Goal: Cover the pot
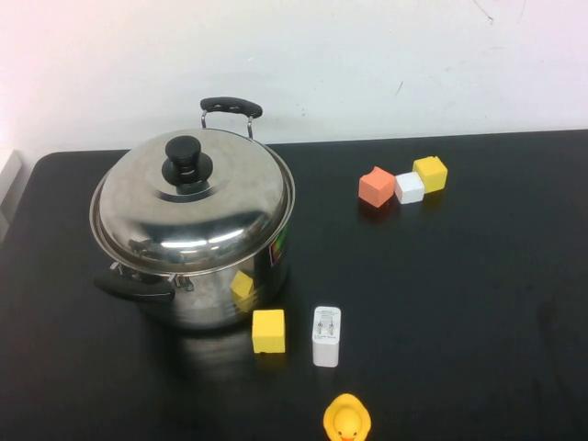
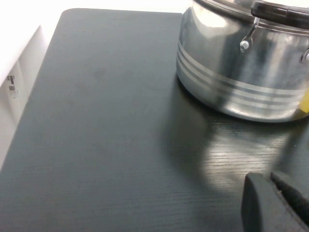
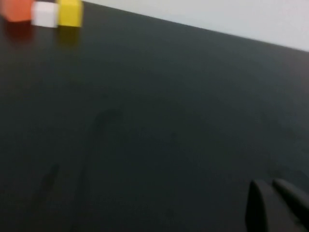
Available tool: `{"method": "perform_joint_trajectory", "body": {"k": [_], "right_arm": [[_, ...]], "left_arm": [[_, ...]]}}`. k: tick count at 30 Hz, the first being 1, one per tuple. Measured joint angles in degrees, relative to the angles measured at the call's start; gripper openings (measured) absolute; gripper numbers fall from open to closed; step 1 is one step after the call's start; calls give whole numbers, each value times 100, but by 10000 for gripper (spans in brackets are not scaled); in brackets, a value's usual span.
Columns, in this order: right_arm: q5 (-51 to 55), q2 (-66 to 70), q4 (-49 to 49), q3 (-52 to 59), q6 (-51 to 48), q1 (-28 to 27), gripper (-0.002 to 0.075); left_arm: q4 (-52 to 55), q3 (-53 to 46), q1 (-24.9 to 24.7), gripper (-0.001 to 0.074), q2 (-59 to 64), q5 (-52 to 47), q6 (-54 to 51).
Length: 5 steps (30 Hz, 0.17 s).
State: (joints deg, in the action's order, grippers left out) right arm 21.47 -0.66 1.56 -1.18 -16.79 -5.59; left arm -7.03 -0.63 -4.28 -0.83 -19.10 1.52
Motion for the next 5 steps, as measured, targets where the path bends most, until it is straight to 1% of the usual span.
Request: {"method": "perform_joint_trajectory", "body": {"k": [3,5], "right_arm": [[-45,0,-156,144,455,-53,0],[-100,0,-208,200,654,38,0]], "left_arm": [[0,0,0,-2,0,0,0],[0,0,0,-2,0,0,0]]}}
